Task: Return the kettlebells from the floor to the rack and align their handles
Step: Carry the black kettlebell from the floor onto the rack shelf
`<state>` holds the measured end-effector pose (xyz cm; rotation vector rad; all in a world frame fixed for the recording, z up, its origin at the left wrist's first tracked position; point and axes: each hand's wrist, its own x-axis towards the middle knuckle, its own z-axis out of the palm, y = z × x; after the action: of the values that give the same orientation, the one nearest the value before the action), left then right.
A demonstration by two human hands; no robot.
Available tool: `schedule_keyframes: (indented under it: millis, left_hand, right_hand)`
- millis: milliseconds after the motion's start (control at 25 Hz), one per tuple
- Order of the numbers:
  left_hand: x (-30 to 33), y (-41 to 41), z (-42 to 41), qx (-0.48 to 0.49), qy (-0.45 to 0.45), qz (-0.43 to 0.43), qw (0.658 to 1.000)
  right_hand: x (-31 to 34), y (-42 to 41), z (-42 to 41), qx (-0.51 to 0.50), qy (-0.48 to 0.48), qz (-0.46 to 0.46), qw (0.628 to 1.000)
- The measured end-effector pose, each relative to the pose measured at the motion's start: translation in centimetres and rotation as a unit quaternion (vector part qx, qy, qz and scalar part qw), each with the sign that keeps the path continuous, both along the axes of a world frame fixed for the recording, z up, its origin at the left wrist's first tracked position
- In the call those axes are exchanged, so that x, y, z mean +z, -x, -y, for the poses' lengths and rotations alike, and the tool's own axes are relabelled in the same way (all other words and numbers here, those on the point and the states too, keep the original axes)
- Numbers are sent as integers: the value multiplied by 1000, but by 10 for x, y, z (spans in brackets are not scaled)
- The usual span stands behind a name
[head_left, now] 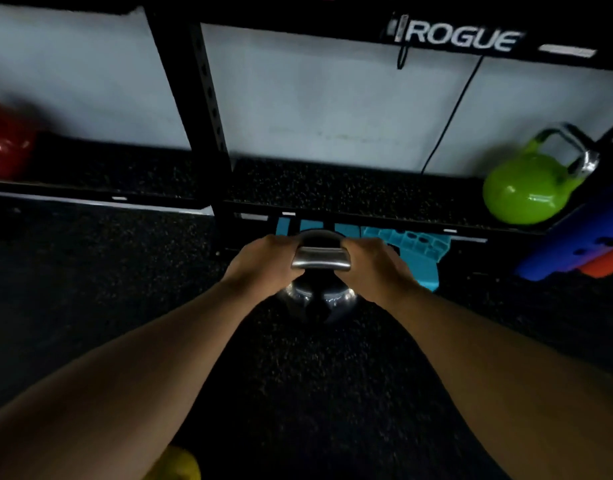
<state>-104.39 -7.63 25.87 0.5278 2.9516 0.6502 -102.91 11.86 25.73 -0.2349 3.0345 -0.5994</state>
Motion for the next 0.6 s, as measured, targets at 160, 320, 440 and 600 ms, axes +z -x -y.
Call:
schedule_keyframes:
  millis: [160,320,440,600]
  left_hand:
    - [20,87,5,13,-1,-36,999]
    - [25,176,0,39,24,-52,998]
    - [22,241,-2,35,43,-69,996]
    - [9,311,5,12,49,-70,996]
  right_hand:
    - [11,93,9,5,11,-45,999]
    - [14,186,7,8,24,-61,998]
    - [14,245,6,-3,21,-78,997]
    - [1,304,16,-15,19,-76,997]
